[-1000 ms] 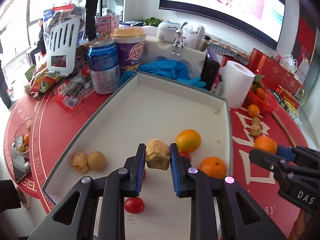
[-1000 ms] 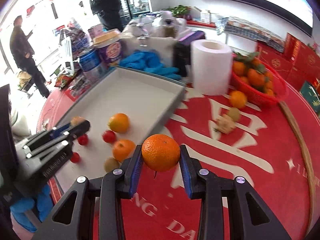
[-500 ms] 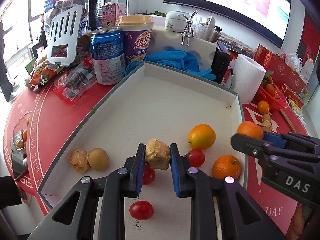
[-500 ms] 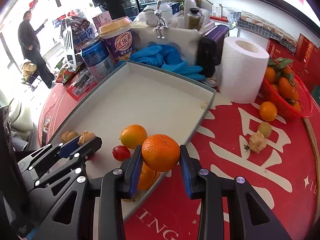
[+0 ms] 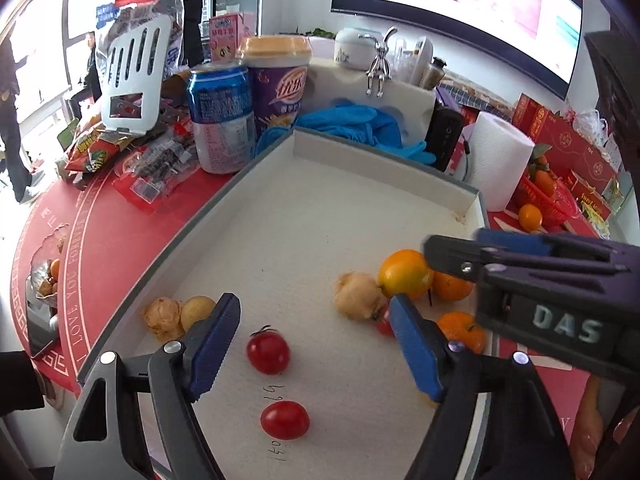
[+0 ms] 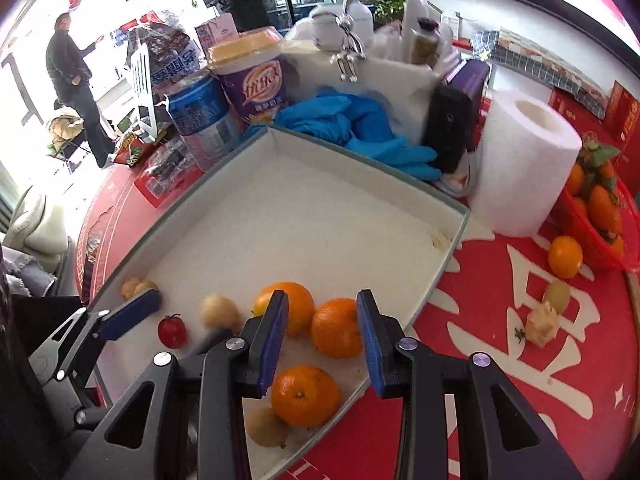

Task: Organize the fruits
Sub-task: 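Withdraw both open tools from the tray over the loose fruits on the cloth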

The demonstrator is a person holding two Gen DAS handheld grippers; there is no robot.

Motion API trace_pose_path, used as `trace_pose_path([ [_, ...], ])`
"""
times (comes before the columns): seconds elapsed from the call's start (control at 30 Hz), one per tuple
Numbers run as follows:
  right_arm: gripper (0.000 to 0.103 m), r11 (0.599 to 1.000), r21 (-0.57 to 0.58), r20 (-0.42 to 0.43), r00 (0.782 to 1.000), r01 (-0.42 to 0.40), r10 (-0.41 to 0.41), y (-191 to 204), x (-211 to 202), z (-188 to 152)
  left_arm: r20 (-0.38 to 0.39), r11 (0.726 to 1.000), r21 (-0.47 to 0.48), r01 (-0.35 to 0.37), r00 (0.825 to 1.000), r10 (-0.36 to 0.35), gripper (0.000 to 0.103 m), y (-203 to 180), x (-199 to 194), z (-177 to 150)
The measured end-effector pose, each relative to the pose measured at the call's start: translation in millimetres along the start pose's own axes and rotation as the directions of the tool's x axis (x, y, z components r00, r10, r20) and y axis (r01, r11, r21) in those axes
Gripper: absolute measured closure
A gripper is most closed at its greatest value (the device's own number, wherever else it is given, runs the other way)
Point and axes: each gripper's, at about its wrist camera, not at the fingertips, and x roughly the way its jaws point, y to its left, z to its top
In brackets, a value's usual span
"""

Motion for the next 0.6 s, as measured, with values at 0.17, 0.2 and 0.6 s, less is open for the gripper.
trace_pose_path([
  [0.17, 0.000, 1.000, 0.015, 0.078, 0.997, 0.002, -0.003, -3.6, -23.1, 4.1, 0.001, 1.000, -0.006, -0.010, 1.000, 0.010, 0.022, 1.9, -3.8, 1.7],
  [0.2, 0.000, 1.000, 0.021, 0.084, 0.996, 0.002, -0.004, -6.8, -27.4, 3.8, 0.000, 1.000, -0.007, -0.009, 1.000, 0.009, 0.022, 1.3, -5.4, 2.1],
  [0.6, 0.000, 0.959, 0.253, 0.079, 0.985, 0.129, -0.153, -117.4, -79.6, -54.5, 0.031, 0.986, 0.135, 0.098, 0.994, -0.103, 0.022, -54.5, -48.9, 16.7],
])
